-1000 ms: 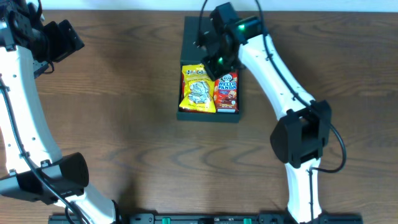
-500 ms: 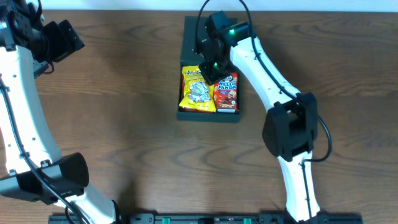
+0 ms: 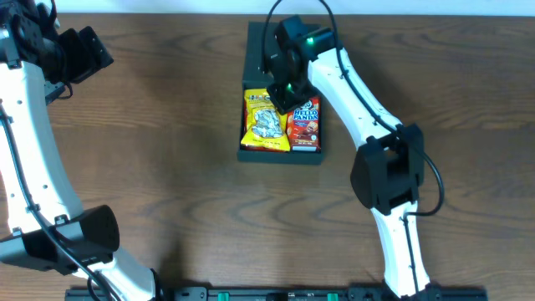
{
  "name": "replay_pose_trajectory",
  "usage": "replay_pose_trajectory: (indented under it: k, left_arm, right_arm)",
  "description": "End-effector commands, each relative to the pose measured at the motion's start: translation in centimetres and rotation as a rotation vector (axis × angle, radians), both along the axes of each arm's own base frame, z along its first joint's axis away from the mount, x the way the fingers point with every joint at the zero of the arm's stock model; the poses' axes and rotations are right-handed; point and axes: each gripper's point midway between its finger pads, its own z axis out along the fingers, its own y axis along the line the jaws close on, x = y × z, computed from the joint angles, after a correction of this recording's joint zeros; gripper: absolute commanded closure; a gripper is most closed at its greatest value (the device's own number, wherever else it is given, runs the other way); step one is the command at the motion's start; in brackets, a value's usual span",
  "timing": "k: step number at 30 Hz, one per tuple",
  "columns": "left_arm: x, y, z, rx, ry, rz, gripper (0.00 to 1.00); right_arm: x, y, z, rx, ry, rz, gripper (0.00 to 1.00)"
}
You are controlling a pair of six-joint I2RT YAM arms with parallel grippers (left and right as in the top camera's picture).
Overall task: Pack container
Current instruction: 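Withdraw the right gripper and bring both grippers to the lid's back edge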
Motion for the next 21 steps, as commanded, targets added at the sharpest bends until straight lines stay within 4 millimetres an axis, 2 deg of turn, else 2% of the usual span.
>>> replay_pose_trajectory:
  k: [1, 2, 5, 7, 9, 11, 13, 14, 15, 16, 17, 18, 21]
  left_arm:
    - [0.4, -0.5, -0.4, 0.009, 0.007, -0.031, 0.01]
    - [0.7, -0.9, -0.5, 0.006, 0.005, -0.041, 0.00]
    - [2.5, -3.1, -1.1, -0.010, -0.014, -0.104, 0.15]
    - [3.8, -4.6, -1.6, -0.022, -0.028, -0.137, 0.18]
    - [5.6, -6.3, -2.6, -0.031, -0.037, -0.159, 0.16]
    - [7.3, -8.1, -4.0, -0.039, -0.038, -0.187, 0.10]
    - [9.1, -10.1, -5.6, -0.049, -0.039, -0.212, 0.11]
    - [10.0, -11.1, -6.5, -0.055, -0.042, -0.222, 0.19]
    - [11.0, -12.0, -7.3, -0.060, -0.047, -0.231, 0.33]
    - [11.9, -13.0, -8.2, -0.066, -0.054, -0.236, 0.51]
    - [13.1, -14.2, -9.4, -0.073, -0.063, -0.244, 0.82]
    - [14.3, -15.3, -10.6, -0.077, -0.071, -0.259, 0.94]
    - [16.5, -17.6, -13.6, -0.082, -0.087, -0.287, 0.94]
  right_arm:
    - [2.0, -0.3, 4.8, 0.019, -0.132, -0.032, 0.98]
    - [2.5, -0.9, 5.8, 0.016, -0.161, -0.046, 0.98]
    - [4.5, -3.6, 8.3, 0.024, -0.232, -0.113, 0.99]
    - [5.7, -5.7, 8.8, 0.030, -0.242, -0.184, 0.98]
    - [6.8, -8.2, 8.9, 0.038, -0.241, -0.259, 0.98]
    - [7.8, -10.2, 9.0, 0.075, -0.236, -0.315, 0.99]
    - [8.8, -12.0, 9.2, 0.130, -0.235, -0.369, 0.99]
    - [9.2, -12.6, 9.4, 0.159, -0.236, -0.384, 0.98]
    - [9.7, -13.4, 9.5, 0.189, -0.236, -0.400, 0.98]
    - [10.0, -14.0, 9.6, 0.214, -0.236, -0.411, 0.98]
    - [10.4, -14.7, 9.4, 0.238, -0.234, -0.429, 0.99]
    - [10.9, -15.5, 9.0, 0.260, -0.229, -0.442, 0.98]
    - [11.6, -16.0, 7.4, 0.315, -0.195, -0.451, 0.98]
